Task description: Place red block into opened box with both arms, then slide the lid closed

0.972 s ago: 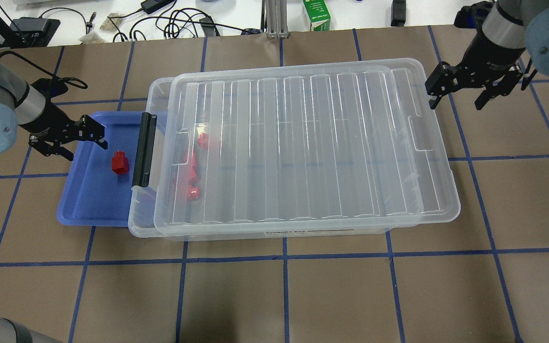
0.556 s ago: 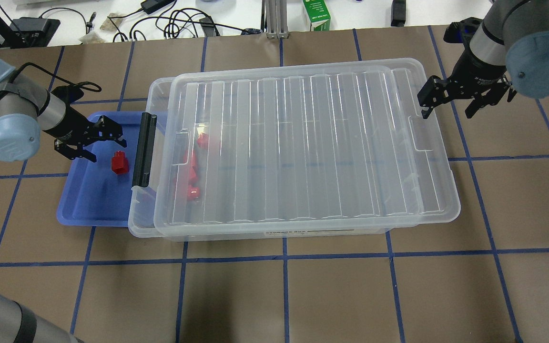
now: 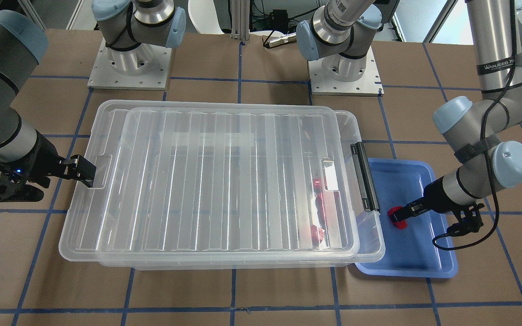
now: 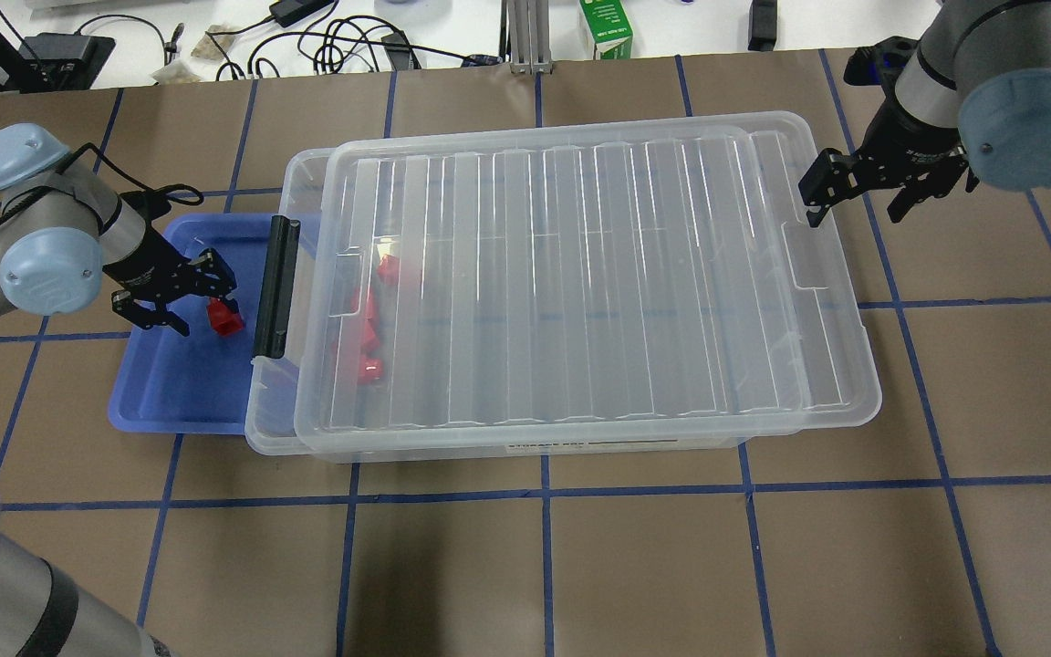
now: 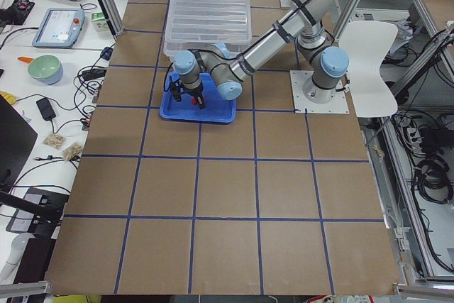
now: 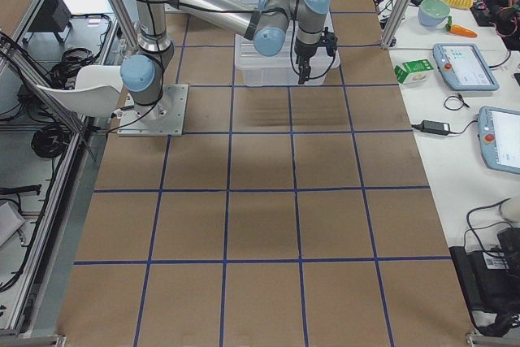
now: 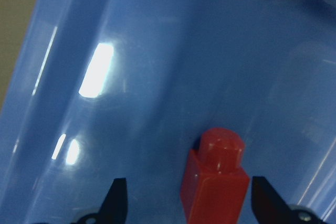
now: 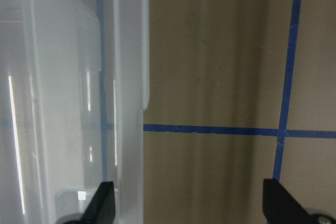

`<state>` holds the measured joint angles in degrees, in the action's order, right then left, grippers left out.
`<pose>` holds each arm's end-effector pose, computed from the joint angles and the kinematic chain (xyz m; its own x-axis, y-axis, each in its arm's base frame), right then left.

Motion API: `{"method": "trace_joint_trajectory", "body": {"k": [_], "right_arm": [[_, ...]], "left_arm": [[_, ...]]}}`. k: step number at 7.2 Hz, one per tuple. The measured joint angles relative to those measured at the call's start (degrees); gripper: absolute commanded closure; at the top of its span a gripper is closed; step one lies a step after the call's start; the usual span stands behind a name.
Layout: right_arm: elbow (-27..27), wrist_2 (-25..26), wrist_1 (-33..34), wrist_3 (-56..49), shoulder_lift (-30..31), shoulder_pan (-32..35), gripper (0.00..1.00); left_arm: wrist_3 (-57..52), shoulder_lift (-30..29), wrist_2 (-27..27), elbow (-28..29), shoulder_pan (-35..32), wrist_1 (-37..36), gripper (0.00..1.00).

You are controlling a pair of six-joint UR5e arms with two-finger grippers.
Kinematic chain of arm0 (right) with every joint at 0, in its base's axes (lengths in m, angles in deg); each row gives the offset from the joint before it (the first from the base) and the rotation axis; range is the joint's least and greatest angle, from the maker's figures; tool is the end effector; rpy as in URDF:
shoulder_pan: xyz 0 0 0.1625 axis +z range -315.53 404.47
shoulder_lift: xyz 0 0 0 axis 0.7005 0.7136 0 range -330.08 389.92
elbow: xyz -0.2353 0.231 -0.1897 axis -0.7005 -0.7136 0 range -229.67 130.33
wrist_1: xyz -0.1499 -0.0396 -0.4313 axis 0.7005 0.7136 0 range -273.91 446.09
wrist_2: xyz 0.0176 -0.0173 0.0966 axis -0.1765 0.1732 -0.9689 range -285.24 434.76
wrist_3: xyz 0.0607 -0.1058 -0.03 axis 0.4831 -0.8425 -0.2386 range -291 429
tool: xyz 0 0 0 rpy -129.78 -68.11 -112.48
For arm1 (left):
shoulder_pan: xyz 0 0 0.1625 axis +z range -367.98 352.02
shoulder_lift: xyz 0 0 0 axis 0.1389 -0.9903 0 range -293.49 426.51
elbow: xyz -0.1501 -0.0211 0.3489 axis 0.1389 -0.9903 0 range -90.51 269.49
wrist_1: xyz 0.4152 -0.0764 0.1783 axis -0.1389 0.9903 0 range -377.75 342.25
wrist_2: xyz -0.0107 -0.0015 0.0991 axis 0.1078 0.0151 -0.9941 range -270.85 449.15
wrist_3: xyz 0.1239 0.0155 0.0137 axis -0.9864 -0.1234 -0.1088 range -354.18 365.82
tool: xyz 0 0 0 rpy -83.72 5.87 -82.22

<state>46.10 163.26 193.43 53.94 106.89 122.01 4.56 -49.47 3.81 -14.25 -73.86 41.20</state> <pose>0.0045 -0.6127 0.2638 -0.9985 -0.0447 -0.0319 -0.0453 0.9988 0.0178 0.1075 -0.5913 0.0854 -0.9133 -0.3987 0.0835 -0.3842 0.9112 0.1490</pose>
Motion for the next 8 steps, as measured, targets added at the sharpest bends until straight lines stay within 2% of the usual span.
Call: {"method": "trace_joint_trajectory", "body": {"k": [1,2,3,6,8], "right_arm": [[-0.1,0.2,0.5,-0.7,-0.2,-0.2,0.00],[-0.1,0.3,0.7,-1.5,-0.3,-0.5,0.00],[-0.2,0.4,0.7,-2.3,-0.3,-1.1,0.00],[-0.2,0.5,0.8,-6.9,-0.3,-4.1,0.00],[-0.3,0.5,0.9,-10.8,-0.4,-6.7,0.00]], "left_arm": [[0.2,-0.3,1.1,0.0,0.0,0.0,0.71],[0.3,-0.5,2.6,0.1,0.0,0.0,0.91],[0.5,-0.5,3.5,0.2,-0.1,0.0,1.00],[0.3,0.5,4.4,1.3,0.3,0.5,1.00],[0.0,3.6,4.2,5.5,0.0,7.0,1.00]]}}
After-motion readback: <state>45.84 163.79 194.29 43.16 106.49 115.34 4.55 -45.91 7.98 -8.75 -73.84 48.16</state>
